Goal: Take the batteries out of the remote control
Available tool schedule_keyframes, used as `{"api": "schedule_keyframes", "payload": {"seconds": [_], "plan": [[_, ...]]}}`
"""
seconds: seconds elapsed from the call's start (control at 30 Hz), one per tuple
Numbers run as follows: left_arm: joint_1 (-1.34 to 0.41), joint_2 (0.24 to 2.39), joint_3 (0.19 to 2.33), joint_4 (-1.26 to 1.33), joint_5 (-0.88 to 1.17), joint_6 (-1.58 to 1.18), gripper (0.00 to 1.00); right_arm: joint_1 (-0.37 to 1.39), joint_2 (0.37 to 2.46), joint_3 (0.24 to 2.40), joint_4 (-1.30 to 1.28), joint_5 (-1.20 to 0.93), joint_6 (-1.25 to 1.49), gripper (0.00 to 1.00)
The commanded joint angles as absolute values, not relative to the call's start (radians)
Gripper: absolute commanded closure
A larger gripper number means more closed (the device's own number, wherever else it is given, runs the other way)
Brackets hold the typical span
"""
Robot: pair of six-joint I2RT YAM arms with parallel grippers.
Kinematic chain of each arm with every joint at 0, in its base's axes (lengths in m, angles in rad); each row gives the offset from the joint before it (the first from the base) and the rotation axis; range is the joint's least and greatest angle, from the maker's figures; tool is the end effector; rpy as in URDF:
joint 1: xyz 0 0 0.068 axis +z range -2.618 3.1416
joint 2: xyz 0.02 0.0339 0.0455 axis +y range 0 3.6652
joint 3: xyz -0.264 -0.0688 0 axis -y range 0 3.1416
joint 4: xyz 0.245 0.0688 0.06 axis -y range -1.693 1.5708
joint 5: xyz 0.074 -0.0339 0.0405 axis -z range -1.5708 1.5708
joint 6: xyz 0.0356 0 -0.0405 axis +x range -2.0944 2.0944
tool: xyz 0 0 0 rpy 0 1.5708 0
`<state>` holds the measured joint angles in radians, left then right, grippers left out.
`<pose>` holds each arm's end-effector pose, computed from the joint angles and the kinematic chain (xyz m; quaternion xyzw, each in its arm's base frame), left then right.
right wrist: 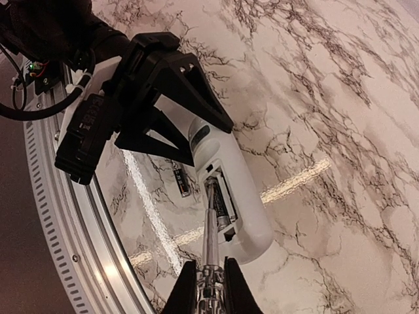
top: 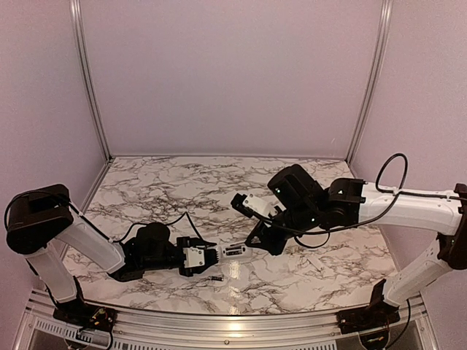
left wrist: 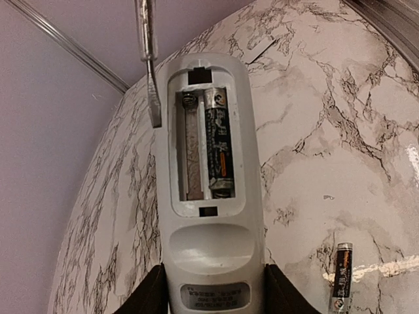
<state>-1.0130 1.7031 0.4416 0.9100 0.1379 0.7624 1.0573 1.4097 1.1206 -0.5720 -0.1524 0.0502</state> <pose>0.1489 -0.2479 0.1225 0.6593 0.4857 -0.1274 0.5597 0.1430 0.2646 0.2789 -0.4743 0.8062 0.2429 0.2571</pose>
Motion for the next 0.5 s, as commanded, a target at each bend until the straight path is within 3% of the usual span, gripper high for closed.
{"api": "schedule_keyframes", "payload": {"seconds": [0.0,0.47], "plan": [[-1.015,1.715,0.437,0.954,0.1,0.756,1.0,1.06,1.429,1.159,-0.622,-0.16,0.031,1.0],[-1.035,1.717,0.451,0.903,0.08,0.804,1.0,1.061,1.489,1.221,-0.701,-0.149,0.015,1.0]]}}
